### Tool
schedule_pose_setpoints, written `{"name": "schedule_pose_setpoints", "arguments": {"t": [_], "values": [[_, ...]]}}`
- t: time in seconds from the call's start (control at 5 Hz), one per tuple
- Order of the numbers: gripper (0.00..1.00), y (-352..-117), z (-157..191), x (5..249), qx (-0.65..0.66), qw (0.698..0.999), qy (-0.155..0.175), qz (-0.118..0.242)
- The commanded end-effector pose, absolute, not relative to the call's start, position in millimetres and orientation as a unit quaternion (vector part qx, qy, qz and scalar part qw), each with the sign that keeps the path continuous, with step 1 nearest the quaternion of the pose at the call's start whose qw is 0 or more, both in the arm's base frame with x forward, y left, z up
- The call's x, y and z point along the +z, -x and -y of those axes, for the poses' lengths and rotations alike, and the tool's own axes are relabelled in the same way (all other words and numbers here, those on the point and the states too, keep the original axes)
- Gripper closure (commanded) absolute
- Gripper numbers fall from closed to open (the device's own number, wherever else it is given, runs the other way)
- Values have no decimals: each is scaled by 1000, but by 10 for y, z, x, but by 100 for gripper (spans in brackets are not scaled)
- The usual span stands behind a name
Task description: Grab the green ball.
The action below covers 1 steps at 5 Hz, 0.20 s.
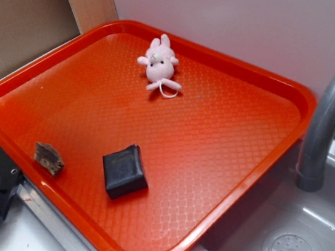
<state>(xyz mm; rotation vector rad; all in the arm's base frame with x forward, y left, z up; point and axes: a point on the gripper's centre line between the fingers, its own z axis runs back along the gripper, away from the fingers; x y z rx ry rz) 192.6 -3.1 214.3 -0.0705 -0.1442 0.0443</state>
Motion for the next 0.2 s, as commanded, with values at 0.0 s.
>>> {"name": "schedule_pose_setpoints", "arguments": {"t": [0.0], "values": [[100, -1943, 34, 2417, 38, 993, 4, 109]]}}
